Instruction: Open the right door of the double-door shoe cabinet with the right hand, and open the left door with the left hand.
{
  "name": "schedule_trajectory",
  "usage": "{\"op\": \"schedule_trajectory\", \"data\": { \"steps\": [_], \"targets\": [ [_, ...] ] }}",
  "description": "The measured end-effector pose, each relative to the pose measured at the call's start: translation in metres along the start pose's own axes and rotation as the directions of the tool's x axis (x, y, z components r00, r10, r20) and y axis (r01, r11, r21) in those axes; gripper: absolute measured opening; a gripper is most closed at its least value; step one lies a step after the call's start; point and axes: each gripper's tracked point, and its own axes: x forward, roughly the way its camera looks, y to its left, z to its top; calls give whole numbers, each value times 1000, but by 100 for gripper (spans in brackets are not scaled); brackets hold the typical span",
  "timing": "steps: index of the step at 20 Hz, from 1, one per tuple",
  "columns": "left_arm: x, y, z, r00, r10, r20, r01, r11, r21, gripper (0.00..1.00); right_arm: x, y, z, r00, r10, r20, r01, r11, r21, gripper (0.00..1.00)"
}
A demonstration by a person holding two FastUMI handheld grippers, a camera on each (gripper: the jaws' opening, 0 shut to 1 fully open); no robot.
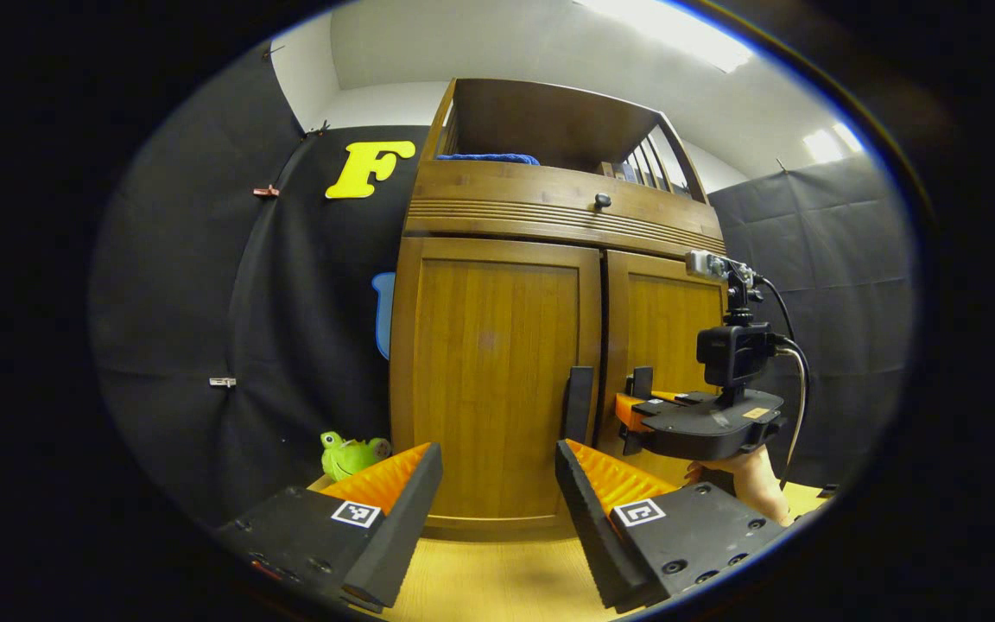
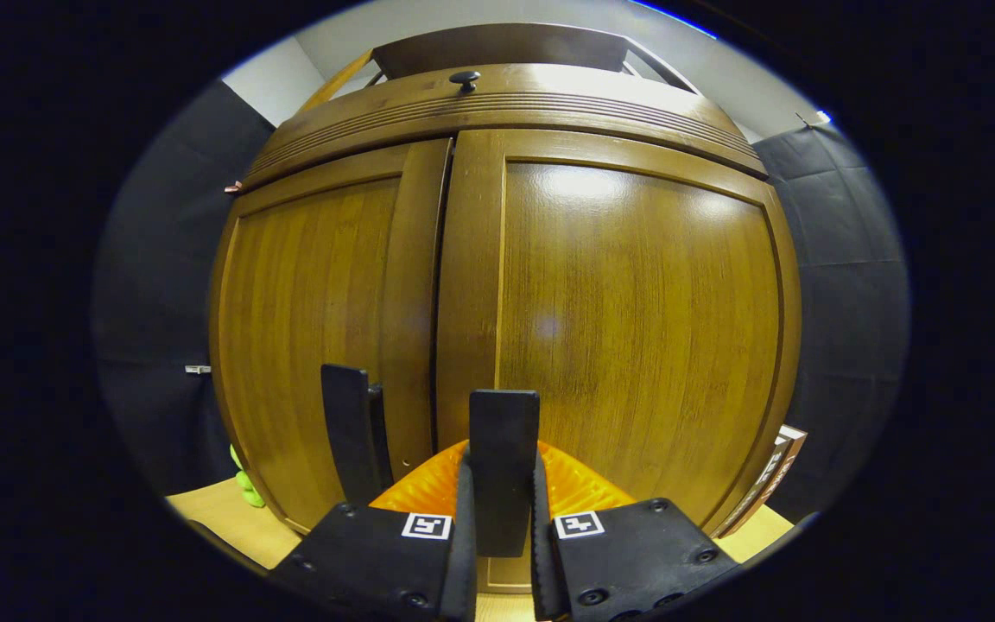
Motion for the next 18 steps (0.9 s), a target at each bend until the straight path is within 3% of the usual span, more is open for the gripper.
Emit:
{"op": "schedule_trajectory", "data": {
  "steps": [1,3,10,14,15,16,18],
  "targets": [
    [-3,-2,2,1000,-3,2,3,1000,-4,83,-6,0,0,1000,10,-6,-10,1000,-3,24],
    [-11,-6,5,1000,-4,5,4,1000,-19,83,-18,0,1,999,31,-8,-32,999,-7,29],
    [-31,-18,6,1000,6,-7,-6,999,-43,83,-72,-11,5,993,112,-32,-112,994,7,29],
    [-42,-38,8,1000,-29,0,29,998,-55,83,-110,-27,9,991,132,-32,-132,991,0,33],
    [-45,-44,7,999,-42,1,42,998,-56,83,-119,-32,10,991,132,-32,-132,991,1,29],
    [-47,-49,7,999,-52,3,52,997,-56,83,-128,-39,11,991,130,-34,-130,992,1,33],
    [-50,-60,4,997,-73,1,73,996,-51,83,-147,-53,12,992,117,-38,-117,993,-1,29]
  ]
}}
